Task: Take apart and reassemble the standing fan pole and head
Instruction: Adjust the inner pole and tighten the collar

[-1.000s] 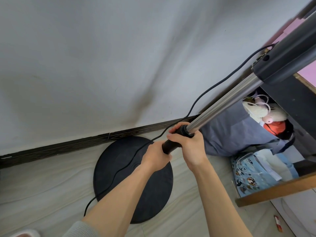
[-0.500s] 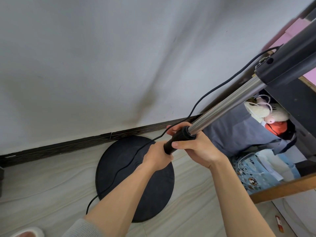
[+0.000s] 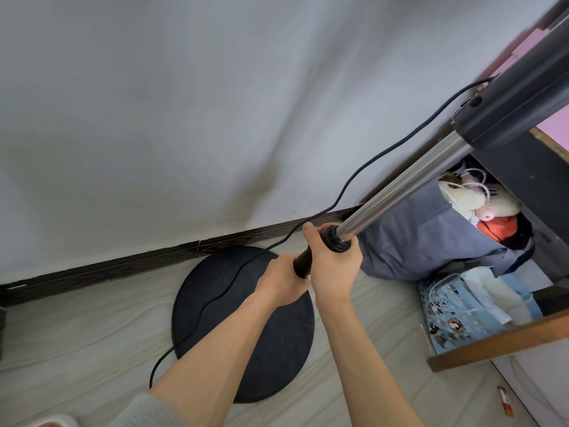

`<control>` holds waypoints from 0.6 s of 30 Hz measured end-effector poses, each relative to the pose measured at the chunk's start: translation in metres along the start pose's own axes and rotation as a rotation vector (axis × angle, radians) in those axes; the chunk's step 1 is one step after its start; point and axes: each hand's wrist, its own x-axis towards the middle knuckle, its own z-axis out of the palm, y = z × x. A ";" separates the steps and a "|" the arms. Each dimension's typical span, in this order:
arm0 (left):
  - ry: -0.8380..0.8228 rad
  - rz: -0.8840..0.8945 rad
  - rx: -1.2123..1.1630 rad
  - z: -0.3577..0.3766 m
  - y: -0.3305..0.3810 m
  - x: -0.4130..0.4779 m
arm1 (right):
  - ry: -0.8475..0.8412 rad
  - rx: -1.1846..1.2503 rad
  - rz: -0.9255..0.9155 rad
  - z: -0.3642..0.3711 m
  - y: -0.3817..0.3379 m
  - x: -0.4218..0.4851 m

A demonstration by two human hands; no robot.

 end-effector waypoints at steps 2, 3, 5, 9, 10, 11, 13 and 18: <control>0.009 -0.005 0.013 -0.002 0.000 -0.001 | -0.178 -0.012 0.010 -0.011 -0.002 0.006; 0.014 -0.011 0.022 -0.002 0.000 -0.001 | -0.329 -0.013 0.022 -0.019 -0.004 0.012; 0.019 -0.021 0.023 -0.001 -0.001 -0.003 | -0.617 -0.013 0.062 -0.036 -0.010 0.028; 0.035 -0.003 0.027 0.000 0.001 -0.004 | -0.749 0.024 0.100 -0.042 -0.015 0.036; 0.040 -0.002 0.025 0.001 0.001 -0.004 | -0.685 0.059 0.095 -0.038 -0.013 0.031; 0.050 -0.006 0.021 0.003 0.001 -0.005 | -0.582 0.077 0.075 -0.033 -0.011 0.025; 0.080 -0.022 0.014 0.006 0.001 -0.006 | -0.318 0.064 0.037 -0.021 -0.006 0.013; 0.134 -0.040 -0.009 0.012 0.002 -0.009 | -0.006 0.021 -0.051 -0.003 -0.002 -0.003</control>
